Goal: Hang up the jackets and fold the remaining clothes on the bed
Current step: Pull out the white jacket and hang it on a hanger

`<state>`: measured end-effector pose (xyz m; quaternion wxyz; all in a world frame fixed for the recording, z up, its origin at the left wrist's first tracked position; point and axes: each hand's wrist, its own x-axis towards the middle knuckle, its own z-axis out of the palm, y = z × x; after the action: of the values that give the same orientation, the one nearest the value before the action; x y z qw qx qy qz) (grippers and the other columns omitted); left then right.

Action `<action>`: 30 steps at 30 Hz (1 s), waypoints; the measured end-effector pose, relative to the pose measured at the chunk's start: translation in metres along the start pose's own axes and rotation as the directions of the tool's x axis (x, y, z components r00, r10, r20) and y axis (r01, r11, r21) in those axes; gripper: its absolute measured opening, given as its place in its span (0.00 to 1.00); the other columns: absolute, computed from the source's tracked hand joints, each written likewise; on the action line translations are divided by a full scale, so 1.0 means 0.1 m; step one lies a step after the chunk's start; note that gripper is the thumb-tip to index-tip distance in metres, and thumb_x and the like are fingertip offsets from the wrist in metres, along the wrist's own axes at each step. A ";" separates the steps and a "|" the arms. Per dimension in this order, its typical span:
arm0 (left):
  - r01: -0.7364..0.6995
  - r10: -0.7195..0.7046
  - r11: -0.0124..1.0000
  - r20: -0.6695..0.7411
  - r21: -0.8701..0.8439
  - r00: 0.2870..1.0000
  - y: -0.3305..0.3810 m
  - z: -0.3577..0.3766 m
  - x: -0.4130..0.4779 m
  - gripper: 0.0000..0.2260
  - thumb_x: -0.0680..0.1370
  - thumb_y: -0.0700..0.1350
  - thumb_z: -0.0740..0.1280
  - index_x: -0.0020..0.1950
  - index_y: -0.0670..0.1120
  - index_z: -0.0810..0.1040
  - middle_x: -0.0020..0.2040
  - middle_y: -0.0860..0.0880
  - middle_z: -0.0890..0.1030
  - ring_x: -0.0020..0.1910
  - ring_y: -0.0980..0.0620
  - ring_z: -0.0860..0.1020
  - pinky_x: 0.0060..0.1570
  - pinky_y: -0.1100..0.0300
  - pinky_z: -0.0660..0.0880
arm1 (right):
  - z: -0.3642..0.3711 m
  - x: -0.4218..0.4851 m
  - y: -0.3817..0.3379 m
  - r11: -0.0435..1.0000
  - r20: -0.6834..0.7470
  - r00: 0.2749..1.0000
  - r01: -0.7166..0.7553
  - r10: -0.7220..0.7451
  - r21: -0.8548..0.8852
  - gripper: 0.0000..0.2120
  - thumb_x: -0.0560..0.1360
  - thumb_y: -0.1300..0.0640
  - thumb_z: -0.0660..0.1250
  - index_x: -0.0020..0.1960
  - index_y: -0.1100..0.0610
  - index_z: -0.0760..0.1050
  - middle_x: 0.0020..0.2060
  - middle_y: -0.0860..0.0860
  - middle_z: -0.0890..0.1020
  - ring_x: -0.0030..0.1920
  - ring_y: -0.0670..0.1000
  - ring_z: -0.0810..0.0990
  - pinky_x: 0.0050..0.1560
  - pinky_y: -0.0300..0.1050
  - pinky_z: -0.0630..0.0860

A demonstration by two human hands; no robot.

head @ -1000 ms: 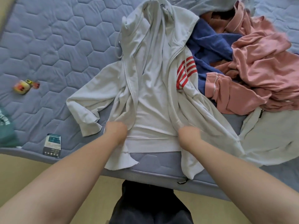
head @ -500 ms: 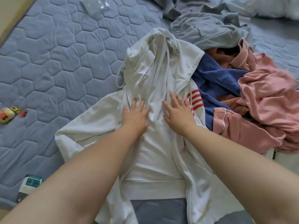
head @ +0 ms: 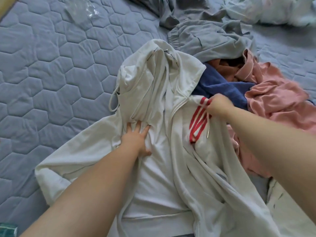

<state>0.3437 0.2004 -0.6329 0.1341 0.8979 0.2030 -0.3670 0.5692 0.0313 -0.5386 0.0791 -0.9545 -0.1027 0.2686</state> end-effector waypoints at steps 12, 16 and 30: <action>-0.009 0.009 0.999 -0.003 0.040 1.000 0.01 0.03 0.03 0.49 0.69 0.66 0.69 0.76 0.61 0.35 0.77 0.49 0.33 0.75 0.36 0.36 0.68 0.43 0.65 | 0.32 -0.02 -0.05 0.649 -0.385 0.523 0.597 -0.760 -0.472 0.23 0.64 0.63 0.53 0.57 0.61 0.76 0.51 0.63 0.78 0.48 0.62 0.78 0.53 0.51 0.72; -0.020 0.019 0.999 0.024 0.029 1.000 0.01 -0.01 0.06 0.48 0.70 0.64 0.69 0.76 0.62 0.37 0.77 0.49 0.34 0.75 0.36 0.36 0.68 0.42 0.65 | 0.72 -0.13 -0.10 0.340 0.378 0.759 0.598 -0.530 -0.726 0.20 0.72 0.59 0.53 0.59 0.55 0.77 0.61 0.55 0.77 0.62 0.57 0.75 0.70 0.54 0.59; 0.128 -0.393 0.894 -0.613 -0.430 0.686 -0.91 0.12 -0.32 0.26 0.73 0.48 0.66 0.71 0.45 0.66 0.66 0.40 0.70 0.63 0.38 0.70 0.60 0.45 0.69 | 1.46 -0.50 -0.76 0.898 0.405 0.871 0.386 -0.278 -0.212 0.41 0.71 0.60 0.59 0.78 0.47 0.42 0.77 0.58 0.41 0.77 0.58 0.42 0.75 0.55 0.51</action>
<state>0.2736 0.2669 -0.6268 0.1540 0.8905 0.4278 0.0179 0.4385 0.1071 -0.6216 -0.0349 -0.8566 -0.3175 0.4053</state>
